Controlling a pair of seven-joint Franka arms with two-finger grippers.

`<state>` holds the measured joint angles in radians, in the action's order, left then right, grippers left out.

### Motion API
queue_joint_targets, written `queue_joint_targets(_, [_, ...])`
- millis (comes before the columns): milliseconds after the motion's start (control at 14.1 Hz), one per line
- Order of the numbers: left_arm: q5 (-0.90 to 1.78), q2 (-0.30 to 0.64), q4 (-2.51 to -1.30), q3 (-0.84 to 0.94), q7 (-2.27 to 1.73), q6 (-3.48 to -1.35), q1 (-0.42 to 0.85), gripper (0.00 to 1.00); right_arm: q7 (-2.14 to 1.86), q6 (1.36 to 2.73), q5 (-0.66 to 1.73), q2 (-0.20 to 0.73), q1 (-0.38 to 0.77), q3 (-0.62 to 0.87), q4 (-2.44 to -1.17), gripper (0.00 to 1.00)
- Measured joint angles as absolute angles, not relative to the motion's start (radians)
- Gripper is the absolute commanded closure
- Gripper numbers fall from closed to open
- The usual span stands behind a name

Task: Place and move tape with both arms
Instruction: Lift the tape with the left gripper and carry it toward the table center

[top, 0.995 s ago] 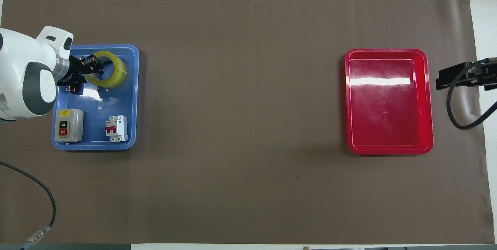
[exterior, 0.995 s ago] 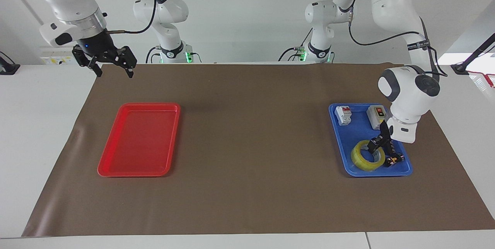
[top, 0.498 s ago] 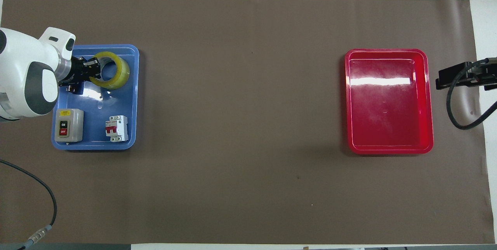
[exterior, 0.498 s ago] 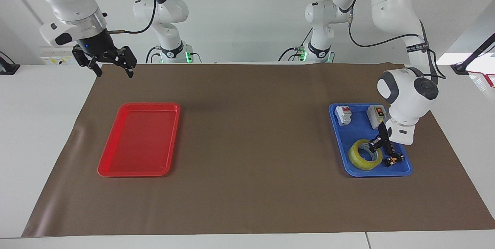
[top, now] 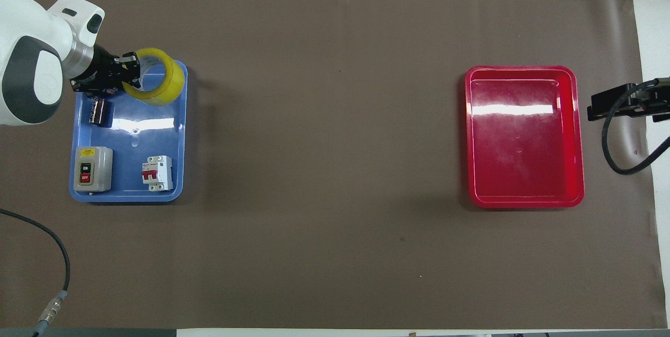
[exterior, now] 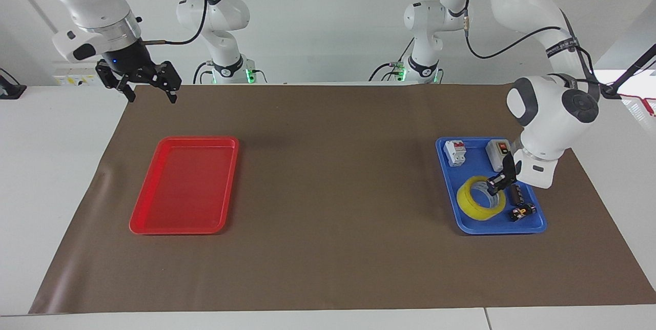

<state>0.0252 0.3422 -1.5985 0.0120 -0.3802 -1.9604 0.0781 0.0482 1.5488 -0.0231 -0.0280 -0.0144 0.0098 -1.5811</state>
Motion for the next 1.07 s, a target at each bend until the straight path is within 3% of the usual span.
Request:
queue_joint_targets(569, [0.039, 0.330, -1.641, 0.023, -0.707, -2.020, 0.402, 1.00, 0.048, 1.549, -0.023, -0.028, -0.015, 0.010, -1.584, 0.00])
queue_joint_targets(1066, [0.047, 0.443, -1.660, 0.024, -0.802, -2.123, 0.533, 1.00, 0.048, 1.549, -0.023, -0.028, -0.015, 0.010, -1.584, 0.00])
